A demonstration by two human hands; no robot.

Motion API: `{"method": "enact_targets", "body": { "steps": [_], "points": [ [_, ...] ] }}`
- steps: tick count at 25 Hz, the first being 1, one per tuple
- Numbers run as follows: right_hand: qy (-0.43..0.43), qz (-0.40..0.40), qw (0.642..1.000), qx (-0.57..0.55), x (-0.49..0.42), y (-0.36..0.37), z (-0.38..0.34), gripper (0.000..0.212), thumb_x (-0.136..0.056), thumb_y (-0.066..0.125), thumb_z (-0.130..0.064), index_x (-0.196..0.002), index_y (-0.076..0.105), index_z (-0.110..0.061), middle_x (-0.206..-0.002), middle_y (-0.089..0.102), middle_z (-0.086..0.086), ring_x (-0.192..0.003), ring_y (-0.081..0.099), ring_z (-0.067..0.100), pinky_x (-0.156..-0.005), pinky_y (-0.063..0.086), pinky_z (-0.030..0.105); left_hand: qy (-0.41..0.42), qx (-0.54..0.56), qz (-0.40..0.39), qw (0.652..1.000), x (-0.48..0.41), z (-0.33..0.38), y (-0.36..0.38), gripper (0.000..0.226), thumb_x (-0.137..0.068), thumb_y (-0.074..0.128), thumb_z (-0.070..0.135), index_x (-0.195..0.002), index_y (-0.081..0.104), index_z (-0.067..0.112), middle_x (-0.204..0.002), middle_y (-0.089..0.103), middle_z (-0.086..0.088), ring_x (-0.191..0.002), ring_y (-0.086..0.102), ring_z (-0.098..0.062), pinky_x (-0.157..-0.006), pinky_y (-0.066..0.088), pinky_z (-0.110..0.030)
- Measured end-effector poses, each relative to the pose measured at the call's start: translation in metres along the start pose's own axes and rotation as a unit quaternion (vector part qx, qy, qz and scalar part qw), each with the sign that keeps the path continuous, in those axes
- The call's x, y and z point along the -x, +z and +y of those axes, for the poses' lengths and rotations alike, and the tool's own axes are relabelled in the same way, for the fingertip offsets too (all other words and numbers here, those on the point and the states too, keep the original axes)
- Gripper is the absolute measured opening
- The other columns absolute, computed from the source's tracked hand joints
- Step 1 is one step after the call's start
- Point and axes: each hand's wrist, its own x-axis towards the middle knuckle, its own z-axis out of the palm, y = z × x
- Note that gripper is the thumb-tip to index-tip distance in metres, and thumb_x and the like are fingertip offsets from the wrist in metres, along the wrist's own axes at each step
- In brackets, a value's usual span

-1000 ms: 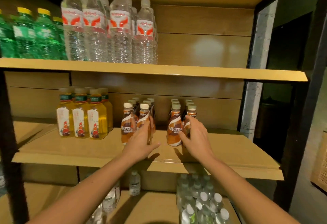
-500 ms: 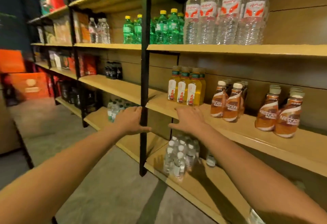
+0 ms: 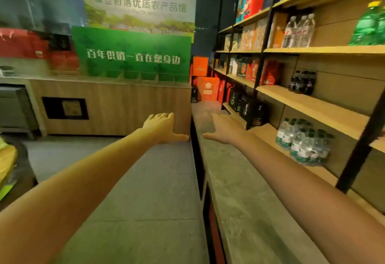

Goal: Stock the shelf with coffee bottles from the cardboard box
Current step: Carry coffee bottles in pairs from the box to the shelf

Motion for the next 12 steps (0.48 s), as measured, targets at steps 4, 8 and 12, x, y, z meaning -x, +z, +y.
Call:
{"method": "enact_targets", "body": {
  "steps": [4,8,12],
  "points": [
    [-0.108,0.005,0.993,-0.04,-0.081,0.013,-0.149,0.07,-0.085,0.059,-0.051,-0.136,0.04,-0.006,-0.136,0.051,0.013,-0.124,0.049,0.032,-0.1,0.039,0.041,-0.12,-0.041,0.0,0.992,0.017,-0.153,-0.012,0.099,-0.077,0.05,0.071,-0.147,0.019,0.008,-0.152,0.03,-0.011,-0.14,0.029,-0.028,-0.115,0.022,-0.044],
    [-0.207,0.009,0.976,-0.065,-0.154,0.027,-0.303,0.072,-0.086,0.057,-0.052,-0.139,0.037,-0.007,-0.139,0.05,0.013,-0.127,0.047,0.031,-0.103,0.038,0.04,-0.214,-0.076,0.0,0.974,0.044,-0.307,-0.033,0.099,-0.076,0.048,0.072,-0.147,0.02,0.008,-0.151,0.032,-0.01,-0.139,0.031,-0.027,-0.115,0.024,-0.045],
    [-0.296,0.011,0.951,-0.091,-0.2,0.037,-0.448,0.072,-0.087,0.056,-0.05,-0.14,0.035,-0.007,-0.138,0.05,0.013,-0.127,0.048,0.031,-0.103,0.039,0.04,-0.303,-0.075,-0.003,0.95,0.089,-0.434,-0.054,0.095,-0.077,0.052,0.069,-0.145,0.025,0.008,-0.148,0.036,-0.011,-0.135,0.035,-0.029,-0.111,0.03,-0.045]
  ]
}}
